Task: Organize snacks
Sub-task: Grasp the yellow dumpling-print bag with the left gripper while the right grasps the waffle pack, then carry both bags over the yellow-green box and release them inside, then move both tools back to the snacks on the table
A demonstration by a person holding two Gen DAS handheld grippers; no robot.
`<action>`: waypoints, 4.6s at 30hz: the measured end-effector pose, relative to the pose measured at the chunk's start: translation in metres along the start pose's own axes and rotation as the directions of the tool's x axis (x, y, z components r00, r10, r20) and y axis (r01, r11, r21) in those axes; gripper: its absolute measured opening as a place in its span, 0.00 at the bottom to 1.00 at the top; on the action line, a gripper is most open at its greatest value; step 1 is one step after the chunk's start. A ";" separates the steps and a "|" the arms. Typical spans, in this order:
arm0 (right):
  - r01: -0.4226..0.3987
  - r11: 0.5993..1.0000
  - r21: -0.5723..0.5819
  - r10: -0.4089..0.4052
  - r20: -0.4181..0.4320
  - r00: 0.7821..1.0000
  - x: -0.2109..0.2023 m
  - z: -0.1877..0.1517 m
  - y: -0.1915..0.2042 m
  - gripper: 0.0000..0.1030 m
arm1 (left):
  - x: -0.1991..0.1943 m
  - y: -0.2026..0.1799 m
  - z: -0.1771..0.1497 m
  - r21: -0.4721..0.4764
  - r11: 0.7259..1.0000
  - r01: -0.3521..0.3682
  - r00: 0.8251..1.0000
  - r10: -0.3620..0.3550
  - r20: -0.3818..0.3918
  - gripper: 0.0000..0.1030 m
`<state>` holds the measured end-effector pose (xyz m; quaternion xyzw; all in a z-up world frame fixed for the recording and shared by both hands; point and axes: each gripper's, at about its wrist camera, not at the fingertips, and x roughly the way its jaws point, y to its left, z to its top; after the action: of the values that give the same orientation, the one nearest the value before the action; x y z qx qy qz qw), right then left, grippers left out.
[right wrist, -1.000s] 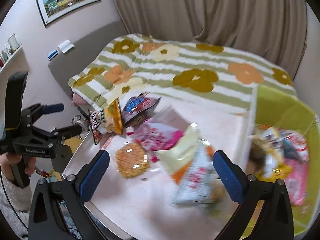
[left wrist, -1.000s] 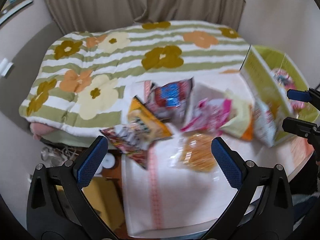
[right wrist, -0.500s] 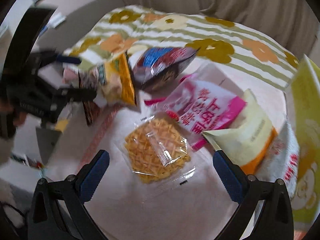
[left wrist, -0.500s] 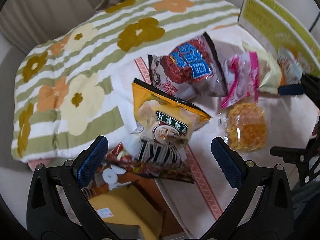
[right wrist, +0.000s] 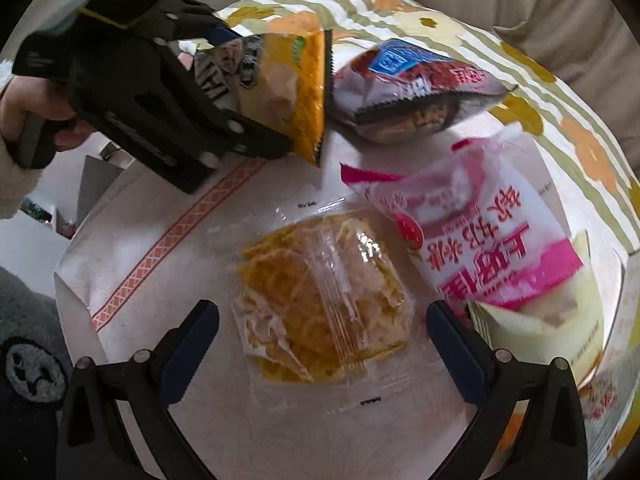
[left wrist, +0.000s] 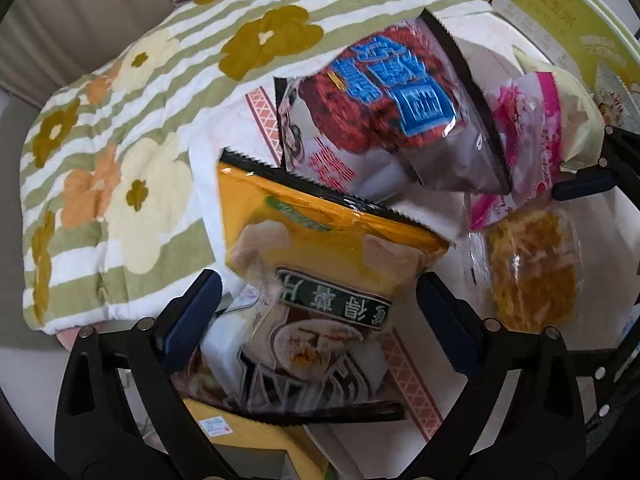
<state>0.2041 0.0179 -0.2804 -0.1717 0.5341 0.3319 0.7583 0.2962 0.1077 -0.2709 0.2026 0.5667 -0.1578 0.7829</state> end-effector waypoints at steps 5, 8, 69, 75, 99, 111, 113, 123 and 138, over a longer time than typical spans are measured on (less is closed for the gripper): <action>-0.018 0.998 -0.061 0.017 -0.017 1.000 0.008 0.009 0.000 1.00 | 0.009 0.003 -0.001 -0.015 1.000 0.007 0.999 -0.007 -0.038 0.75; -0.041 0.994 -0.104 0.037 -0.039 0.999 0.016 0.013 0.002 1.00 | 0.013 0.004 -0.002 -0.021 1.000 0.013 0.999 -0.014 -0.046 0.72; 0.213 0.777 0.592 -0.384 0.178 0.906 -0.278 -0.136 -0.181 0.71 | -0.191 -0.215 0.154 -0.114 0.969 0.220 0.884 -0.149 0.443 0.65; 0.191 0.752 0.632 -0.377 0.173 0.910 -0.299 -0.176 -0.228 0.71 | -0.173 -0.288 0.177 -0.087 0.968 0.236 0.902 -0.185 0.389 0.65; 0.050 0.703 0.709 -0.284 0.216 0.934 -0.284 -0.230 -0.254 0.71 | -0.143 -0.321 0.157 -0.093 0.967 0.235 0.935 -0.199 0.292 0.98; 0.068 0.685 0.726 -0.309 0.204 0.929 -0.269 -0.224 -0.248 0.77 | -0.166 -0.298 0.138 -0.154 0.966 0.207 0.931 -0.146 0.334 0.98; 0.092 0.686 0.722 -0.335 0.202 0.920 -0.271 -0.224 -0.243 0.92 | -0.169 -0.294 0.133 -0.163 0.963 0.215 0.928 -0.149 0.342 0.98; 0.099 0.726 0.680 -0.380 0.277 0.883 -0.293 -0.235 -0.225 1.00 | -0.176 -0.278 0.097 -0.239 0.949 0.206 0.931 -0.114 0.347 0.98; 0.048 0.838 0.543 -0.287 0.364 0.886 -0.296 -0.201 -0.184 1.00 | -0.189 -0.251 0.037 -0.386 0.908 0.161 0.939 -0.022 0.342 0.98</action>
<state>0.1290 -0.3327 -0.0986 0.0700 0.4049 0.1354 0.9016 0.1488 -0.1256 -0.1153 -0.0217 0.4567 -0.1048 0.8832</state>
